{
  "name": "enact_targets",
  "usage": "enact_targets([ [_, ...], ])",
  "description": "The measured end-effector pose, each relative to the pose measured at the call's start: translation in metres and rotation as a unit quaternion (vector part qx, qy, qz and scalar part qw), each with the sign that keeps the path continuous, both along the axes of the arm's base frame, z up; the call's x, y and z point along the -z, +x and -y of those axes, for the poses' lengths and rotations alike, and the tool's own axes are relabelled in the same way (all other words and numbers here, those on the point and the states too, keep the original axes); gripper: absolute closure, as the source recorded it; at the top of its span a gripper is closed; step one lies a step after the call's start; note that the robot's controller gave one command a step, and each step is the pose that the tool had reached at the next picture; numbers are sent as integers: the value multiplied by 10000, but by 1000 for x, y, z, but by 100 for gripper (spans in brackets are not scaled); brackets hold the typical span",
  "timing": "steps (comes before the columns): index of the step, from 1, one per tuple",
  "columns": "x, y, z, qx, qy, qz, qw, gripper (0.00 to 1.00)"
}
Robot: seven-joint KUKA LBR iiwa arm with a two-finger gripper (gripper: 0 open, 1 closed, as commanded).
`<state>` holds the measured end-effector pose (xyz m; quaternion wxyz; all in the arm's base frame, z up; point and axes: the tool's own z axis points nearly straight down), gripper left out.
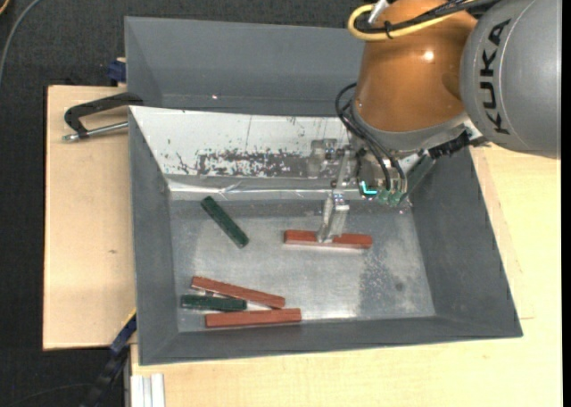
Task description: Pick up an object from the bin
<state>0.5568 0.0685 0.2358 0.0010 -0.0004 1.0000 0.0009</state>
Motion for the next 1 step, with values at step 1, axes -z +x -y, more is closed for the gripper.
enact_targets([
  [1, 133, -10, 2, -1680, -5, -34, 9858, 0],
])
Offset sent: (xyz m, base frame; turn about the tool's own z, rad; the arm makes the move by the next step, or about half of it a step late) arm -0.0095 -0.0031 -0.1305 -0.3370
